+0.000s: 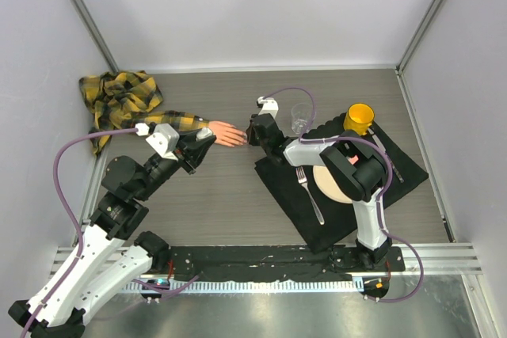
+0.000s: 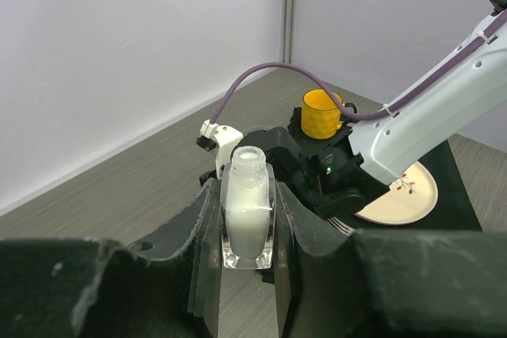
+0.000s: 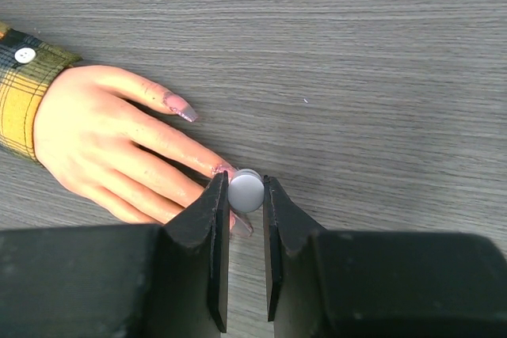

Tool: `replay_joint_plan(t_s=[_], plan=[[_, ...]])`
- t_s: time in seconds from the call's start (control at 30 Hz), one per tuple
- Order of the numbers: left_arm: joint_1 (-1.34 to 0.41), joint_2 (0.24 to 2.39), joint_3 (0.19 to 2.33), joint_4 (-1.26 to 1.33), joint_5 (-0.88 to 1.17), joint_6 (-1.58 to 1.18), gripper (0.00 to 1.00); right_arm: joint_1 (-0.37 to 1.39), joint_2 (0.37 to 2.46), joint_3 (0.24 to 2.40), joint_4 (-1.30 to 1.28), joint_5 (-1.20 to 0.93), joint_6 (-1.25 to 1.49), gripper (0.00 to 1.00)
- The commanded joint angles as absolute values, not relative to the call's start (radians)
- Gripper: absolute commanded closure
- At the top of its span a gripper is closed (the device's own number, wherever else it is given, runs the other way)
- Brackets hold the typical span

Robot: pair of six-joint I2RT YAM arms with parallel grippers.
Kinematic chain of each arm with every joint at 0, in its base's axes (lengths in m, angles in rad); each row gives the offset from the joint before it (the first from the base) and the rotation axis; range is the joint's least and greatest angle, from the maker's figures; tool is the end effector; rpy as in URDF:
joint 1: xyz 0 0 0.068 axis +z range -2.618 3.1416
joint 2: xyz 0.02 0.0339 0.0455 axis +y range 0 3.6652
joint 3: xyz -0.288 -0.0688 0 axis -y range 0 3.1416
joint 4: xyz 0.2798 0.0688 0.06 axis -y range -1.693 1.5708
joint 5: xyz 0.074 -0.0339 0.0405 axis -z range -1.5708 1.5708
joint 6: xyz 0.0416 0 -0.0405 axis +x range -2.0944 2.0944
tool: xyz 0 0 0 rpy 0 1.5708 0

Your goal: Paint the nails

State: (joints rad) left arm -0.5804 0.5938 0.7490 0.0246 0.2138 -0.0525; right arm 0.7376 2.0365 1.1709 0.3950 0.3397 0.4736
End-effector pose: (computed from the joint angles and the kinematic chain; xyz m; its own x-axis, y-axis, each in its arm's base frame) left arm 0.1300 -0.0958 0.3977 0.1121 -0.1348 -0.9845 0.7173 0.6966 -0.0137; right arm 0.3626 0.3107 0.1453 -0.4876 0.1380 -0.8621 -0.2156 0.9378 0.2721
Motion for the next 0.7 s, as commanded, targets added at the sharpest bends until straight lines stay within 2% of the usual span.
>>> replay_joint_plan(t_s=[0.0, 0.67], plan=[[-0.577, 0.591, 0.776, 0.054, 0.229, -0.064, 1.0, 0.735, 2.008, 1.175, 0.434, 0.373, 0.468, 1.0], [-0.577, 0.591, 0.778, 0.055, 0.23, -0.064, 1.0, 0.772, 1.924, 1.083, 0.566, 0.411, 0.39, 1.0]])
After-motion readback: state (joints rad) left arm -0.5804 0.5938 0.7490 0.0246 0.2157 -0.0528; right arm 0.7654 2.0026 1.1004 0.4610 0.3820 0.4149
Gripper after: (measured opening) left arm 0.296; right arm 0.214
